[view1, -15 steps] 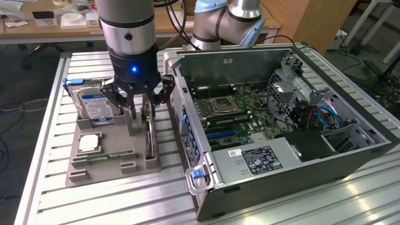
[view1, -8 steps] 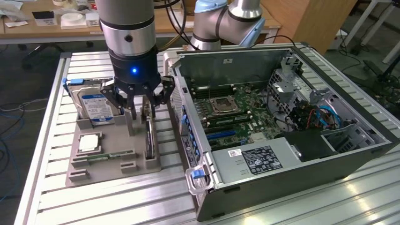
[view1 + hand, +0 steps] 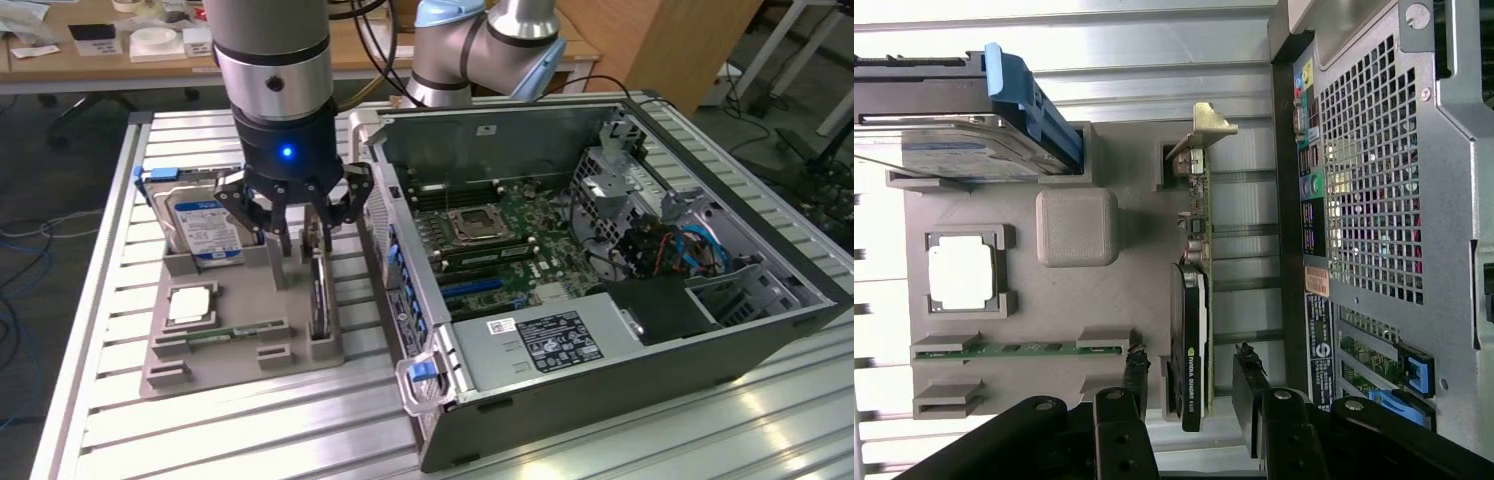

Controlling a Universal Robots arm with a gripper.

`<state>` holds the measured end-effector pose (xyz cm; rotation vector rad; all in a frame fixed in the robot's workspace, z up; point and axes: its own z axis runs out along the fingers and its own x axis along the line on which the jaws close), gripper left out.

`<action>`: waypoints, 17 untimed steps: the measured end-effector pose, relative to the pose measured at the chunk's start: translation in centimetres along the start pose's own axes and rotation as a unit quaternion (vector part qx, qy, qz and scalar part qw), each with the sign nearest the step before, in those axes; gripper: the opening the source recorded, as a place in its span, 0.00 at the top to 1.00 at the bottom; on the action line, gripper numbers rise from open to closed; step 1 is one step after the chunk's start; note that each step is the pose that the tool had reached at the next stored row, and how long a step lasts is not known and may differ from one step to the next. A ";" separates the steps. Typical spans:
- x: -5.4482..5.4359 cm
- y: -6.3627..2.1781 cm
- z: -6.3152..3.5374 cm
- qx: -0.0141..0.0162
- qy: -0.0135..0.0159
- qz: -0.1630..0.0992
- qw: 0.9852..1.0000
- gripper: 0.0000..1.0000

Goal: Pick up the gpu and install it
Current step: 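Pick up the gpu and move the gpu toward the slot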

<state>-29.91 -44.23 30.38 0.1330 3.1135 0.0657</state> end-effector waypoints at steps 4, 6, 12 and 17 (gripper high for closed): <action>0.0 0.00 0.00 0.000 0.000 0.000 1.000 0.53; 0.0 0.00 0.00 0.000 0.000 0.000 1.000 0.53; 0.0 -0.03 0.65 0.000 0.000 0.000 1.000 0.53; 0.0 -0.04 1.03 0.000 0.000 0.000 1.000 0.53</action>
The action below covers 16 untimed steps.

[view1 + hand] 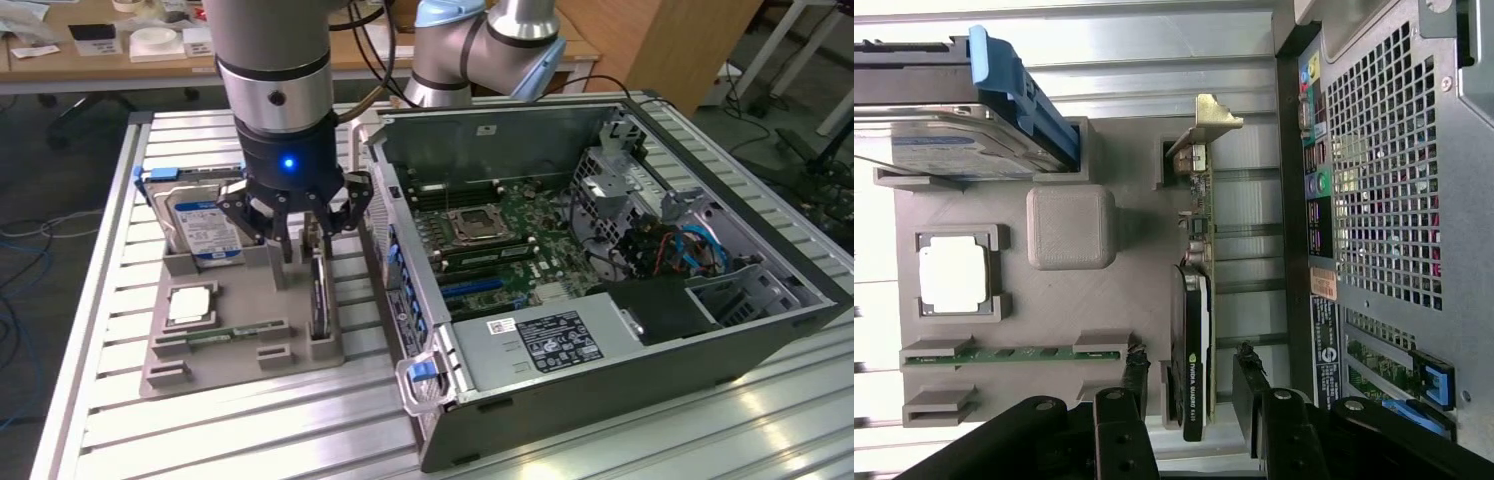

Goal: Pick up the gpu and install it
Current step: 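Pick up the gpu and move the gpu toward the slot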

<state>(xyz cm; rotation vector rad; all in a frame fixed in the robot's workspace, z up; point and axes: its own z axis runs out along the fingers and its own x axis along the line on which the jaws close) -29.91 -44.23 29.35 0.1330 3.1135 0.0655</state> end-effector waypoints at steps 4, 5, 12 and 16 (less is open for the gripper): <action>0.0 0.00 0.00 0.000 0.000 0.000 1.000 0.53; 0.0 0.00 0.01 0.000 0.000 0.000 1.000 0.53; -0.1 0.01 0.03 0.000 0.000 0.000 1.000 0.53; 0.0 0.00 0.13 0.000 0.000 0.000 1.000 0.53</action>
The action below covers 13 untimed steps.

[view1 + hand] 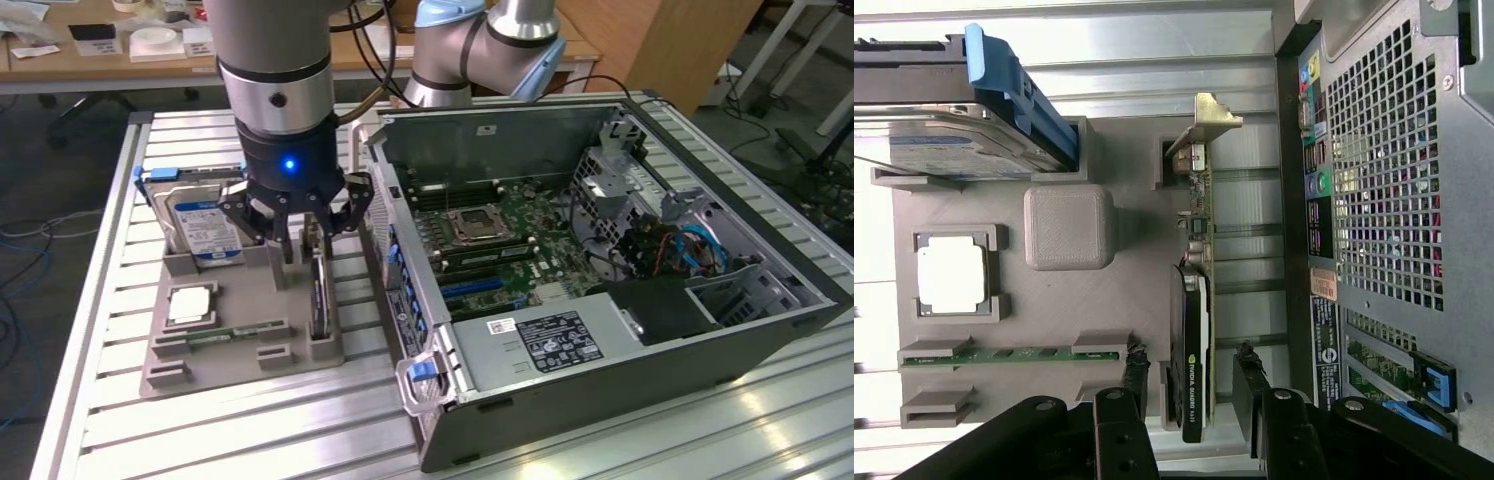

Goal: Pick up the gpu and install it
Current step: 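Pick up the gpu and move the gpu toward the slot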

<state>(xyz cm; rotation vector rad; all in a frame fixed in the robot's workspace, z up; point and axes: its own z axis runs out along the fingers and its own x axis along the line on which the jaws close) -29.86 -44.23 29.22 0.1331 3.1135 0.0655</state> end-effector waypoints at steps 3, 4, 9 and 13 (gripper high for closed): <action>0.0 0.00 0.00 0.000 0.000 0.000 1.000 0.53; 0.0 0.00 0.00 0.000 0.000 0.000 1.000 0.53; 0.0 0.00 0.09 0.000 0.000 0.000 1.000 0.53; 0.0 -0.01 0.29 0.000 0.000 0.000 1.000 0.53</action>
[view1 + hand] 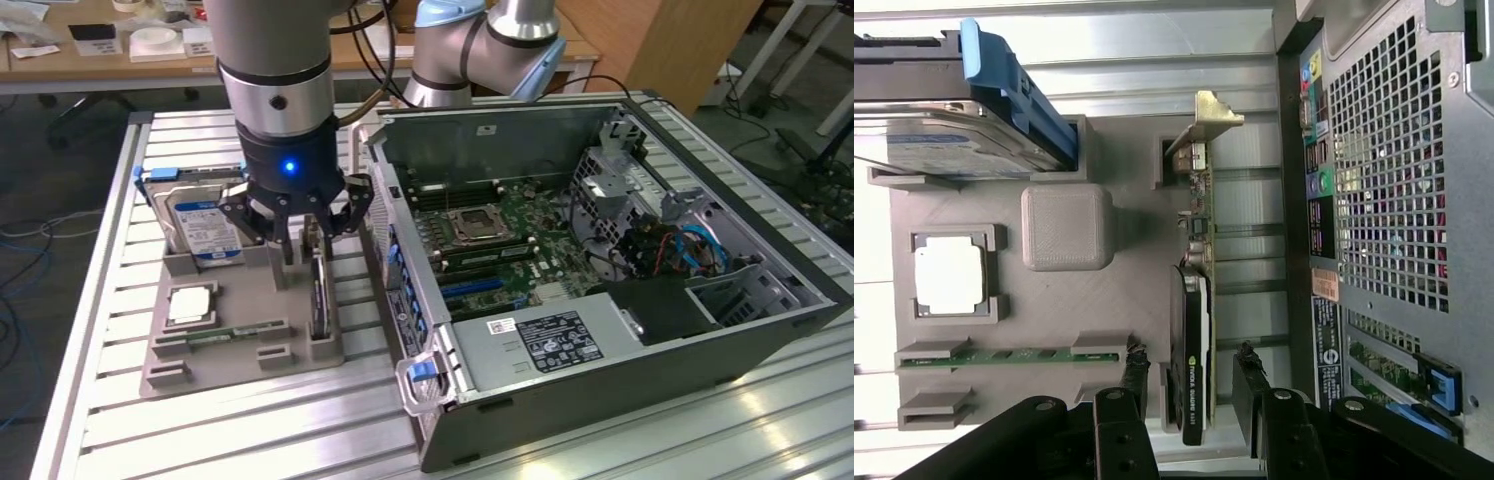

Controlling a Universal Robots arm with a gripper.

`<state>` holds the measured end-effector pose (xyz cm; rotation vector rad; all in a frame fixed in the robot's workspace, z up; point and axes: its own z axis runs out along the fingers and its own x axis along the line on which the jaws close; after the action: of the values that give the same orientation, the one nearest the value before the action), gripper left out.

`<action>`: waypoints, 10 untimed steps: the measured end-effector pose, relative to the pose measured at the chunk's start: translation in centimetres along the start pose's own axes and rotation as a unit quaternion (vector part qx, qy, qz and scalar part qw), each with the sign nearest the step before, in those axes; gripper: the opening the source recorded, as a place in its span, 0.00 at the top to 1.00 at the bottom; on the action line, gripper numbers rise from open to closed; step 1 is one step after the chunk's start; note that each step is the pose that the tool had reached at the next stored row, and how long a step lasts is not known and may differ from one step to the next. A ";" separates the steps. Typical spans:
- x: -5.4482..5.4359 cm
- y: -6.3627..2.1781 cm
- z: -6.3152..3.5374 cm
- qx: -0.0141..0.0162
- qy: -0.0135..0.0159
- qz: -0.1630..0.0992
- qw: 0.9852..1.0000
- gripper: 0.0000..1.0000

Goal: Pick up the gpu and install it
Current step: 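Pick up the gpu and move the gpu toward the slot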

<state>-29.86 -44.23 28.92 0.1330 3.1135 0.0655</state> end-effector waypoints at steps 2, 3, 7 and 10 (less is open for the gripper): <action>0.0 0.00 0.06 0.000 0.000 0.000 1.000 0.53; 0.0 0.00 0.07 0.000 0.000 0.000 1.000 0.53; 0.0 0.00 0.14 0.000 0.000 0.000 1.000 0.53; 0.0 -0.01 0.25 0.000 0.000 0.000 1.000 0.53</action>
<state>-29.86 -44.23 28.67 0.1331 3.1133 0.0654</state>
